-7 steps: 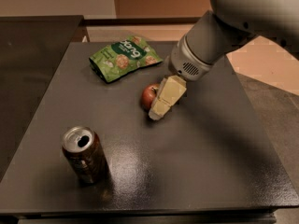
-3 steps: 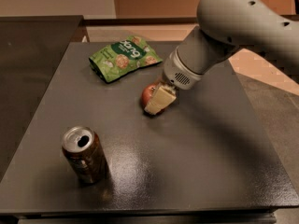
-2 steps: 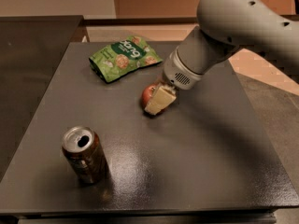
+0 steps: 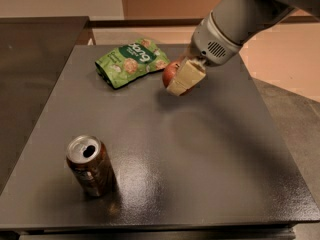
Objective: Pick apple
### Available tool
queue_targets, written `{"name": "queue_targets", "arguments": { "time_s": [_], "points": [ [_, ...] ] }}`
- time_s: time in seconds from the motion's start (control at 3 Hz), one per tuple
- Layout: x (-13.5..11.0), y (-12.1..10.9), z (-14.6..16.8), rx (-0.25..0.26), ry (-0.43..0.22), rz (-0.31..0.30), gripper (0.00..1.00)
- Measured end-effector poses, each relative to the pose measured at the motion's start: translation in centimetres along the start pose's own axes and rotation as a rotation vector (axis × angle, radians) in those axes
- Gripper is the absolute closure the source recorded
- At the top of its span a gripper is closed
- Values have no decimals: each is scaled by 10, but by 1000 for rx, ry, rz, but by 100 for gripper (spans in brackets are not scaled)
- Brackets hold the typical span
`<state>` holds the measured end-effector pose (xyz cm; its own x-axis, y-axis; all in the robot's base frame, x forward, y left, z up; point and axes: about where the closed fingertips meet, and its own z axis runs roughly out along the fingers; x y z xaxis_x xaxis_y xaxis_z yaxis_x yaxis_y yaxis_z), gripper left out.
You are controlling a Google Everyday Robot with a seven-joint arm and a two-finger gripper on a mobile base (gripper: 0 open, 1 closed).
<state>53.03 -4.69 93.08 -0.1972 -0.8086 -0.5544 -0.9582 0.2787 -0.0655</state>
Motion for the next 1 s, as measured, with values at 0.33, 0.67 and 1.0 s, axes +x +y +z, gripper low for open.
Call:
{"name": "queue_targets", "arguments": {
  "time_s": [0.33, 0.67, 1.0],
  "points": [
    [-8, -9, -32, 27, -24, -11, 100],
    [-21, -17, -69, 53, -80, -19, 100],
    [-22, -18, -71, 54, -83, -20, 100]
  ]
}}
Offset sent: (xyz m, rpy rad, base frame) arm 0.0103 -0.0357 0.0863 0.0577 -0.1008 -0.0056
